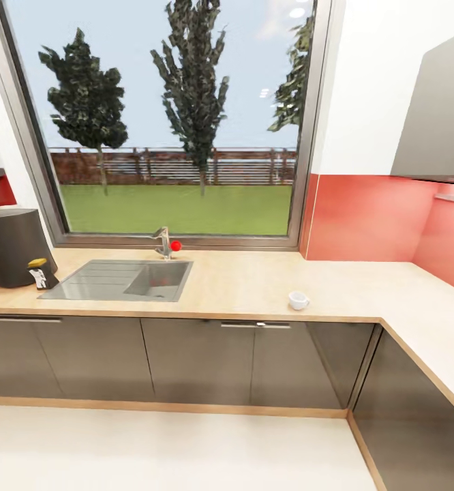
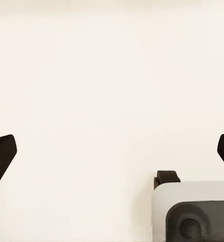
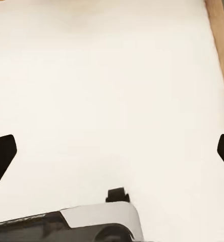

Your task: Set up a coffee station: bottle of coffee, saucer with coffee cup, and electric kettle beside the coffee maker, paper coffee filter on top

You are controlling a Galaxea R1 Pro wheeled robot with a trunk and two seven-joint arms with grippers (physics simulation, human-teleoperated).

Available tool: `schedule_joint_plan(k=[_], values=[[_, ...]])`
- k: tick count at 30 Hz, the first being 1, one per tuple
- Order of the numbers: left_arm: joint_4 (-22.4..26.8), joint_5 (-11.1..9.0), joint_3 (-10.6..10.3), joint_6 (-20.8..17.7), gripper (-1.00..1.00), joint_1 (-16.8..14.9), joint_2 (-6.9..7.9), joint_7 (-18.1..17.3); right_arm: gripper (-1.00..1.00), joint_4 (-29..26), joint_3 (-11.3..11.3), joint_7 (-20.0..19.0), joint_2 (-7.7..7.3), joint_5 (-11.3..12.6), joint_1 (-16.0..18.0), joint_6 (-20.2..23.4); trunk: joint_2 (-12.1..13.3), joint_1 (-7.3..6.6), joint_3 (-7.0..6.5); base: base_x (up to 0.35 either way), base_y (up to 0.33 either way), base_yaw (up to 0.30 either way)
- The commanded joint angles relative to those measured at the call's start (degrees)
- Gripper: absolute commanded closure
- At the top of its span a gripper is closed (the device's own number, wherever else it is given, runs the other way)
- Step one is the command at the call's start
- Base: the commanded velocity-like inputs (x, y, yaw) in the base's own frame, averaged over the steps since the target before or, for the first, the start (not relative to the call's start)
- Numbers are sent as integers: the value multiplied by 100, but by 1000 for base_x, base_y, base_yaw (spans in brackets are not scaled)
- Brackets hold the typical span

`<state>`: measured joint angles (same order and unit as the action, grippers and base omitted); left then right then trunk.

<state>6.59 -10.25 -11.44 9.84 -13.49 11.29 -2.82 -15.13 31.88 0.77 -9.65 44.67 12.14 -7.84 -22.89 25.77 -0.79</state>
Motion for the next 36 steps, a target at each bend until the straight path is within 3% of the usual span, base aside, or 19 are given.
schedule_joint_plan(k=[1,3,5,8,11,15,18,23,26,30,36], values=[[-4,8,-30,19,-100,3,-3,-15,-100,-347,44,216,-175,67,13,-22,-4,2,3,0,0,0],[-5,76,-15,18,-100,9,-12,-11,-100,-1111,-55,585,-447,66,26,-18,-4,2,3,0,0,0],[-30,99,-6,14,-100,18,-17,-12,-100,-1819,-263,832,-579,57,47,-11,-4,2,3,0,0,0],[-242,91,3,23,-100,38,-8,-11,-100,-2621,-497,965,-646,29,236,-8,-4,2,3,0,0,0],[-482,71,8,31,-100,49,-10,-9,-100,-2897,-559,997,-662,20,632,4,-4,2,3,0,0,0],[-746,58,10,11,-100,56,-21,-2,-100,-2995,-585,1010,-663,11,1550,43,-4,2,3,0,0,0],[-851,58,10,-17,-100,57,-27,7,-100,-3012,-586,1015,-651,8,2058,138,-4,2,3,0,0,0],[-912,62,10,-58,-100,120,-28,17,-100,-3010,-586,1028,-620,7,3153,833,-4,2,3,68,0,0],[-914,65,10,-74,-100,143,-30,18,-100,-3004,-586,1035,-618,-1,3567,1268,-4,2,3,244,0,0],[-920,67,17,-96,-100,157,-32,13,-100,-2981,-582,1042,-619,-98,3830,1820,-4,2,3,316,0,0],[-920,92,13,-543,-100,178,-3,5,-100,-2585,-562,1074,-662,-196,3879,1966,-4,2,3,334,-50,0]])
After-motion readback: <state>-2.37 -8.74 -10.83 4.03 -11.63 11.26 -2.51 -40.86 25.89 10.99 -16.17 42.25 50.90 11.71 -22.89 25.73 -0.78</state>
